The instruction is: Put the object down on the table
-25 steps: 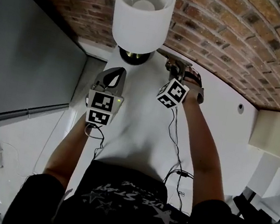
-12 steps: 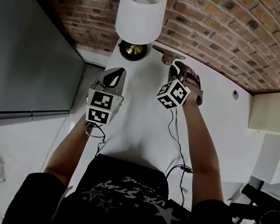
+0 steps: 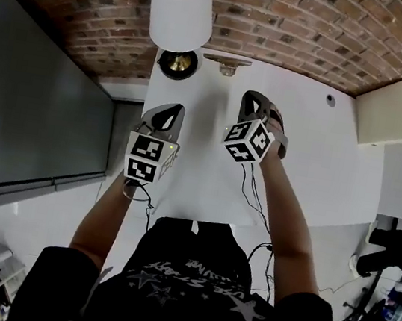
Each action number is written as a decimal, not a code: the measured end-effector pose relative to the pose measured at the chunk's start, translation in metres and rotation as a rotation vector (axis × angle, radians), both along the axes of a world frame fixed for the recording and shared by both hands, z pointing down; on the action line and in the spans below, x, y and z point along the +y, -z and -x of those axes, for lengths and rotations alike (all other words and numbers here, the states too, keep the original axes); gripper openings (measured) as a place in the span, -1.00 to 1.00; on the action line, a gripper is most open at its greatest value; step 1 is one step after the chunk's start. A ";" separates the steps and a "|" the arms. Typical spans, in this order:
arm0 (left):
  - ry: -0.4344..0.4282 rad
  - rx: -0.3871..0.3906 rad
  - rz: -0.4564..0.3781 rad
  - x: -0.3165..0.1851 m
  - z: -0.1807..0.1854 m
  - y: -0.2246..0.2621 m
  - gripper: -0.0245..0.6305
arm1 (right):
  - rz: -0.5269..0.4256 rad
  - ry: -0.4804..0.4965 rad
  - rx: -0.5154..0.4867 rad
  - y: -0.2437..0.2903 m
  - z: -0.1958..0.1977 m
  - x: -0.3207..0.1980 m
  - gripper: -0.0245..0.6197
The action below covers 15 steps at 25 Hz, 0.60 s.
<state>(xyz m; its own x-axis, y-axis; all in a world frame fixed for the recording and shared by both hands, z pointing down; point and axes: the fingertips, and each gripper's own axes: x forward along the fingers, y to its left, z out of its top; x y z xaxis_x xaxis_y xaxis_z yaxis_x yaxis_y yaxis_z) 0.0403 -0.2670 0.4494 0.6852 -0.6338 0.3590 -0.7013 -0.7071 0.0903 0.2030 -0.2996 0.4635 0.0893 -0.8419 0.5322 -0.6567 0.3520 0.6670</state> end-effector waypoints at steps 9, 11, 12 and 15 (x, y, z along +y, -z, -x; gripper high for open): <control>-0.047 0.026 0.023 0.034 -0.015 0.001 -0.87 | -0.002 -0.182 -0.222 0.006 -0.024 0.054 -0.92; -0.047 0.032 0.031 0.042 -0.015 0.000 -0.87 | -0.009 -0.211 -0.261 0.006 -0.027 0.065 -0.92; -0.049 0.032 0.033 0.046 -0.016 -0.001 -0.87 | -0.013 -0.220 -0.277 0.006 -0.028 0.071 -0.92; -0.060 0.024 0.026 0.062 -0.019 0.001 -0.87 | -0.030 -0.233 -0.310 0.008 -0.027 0.092 -0.92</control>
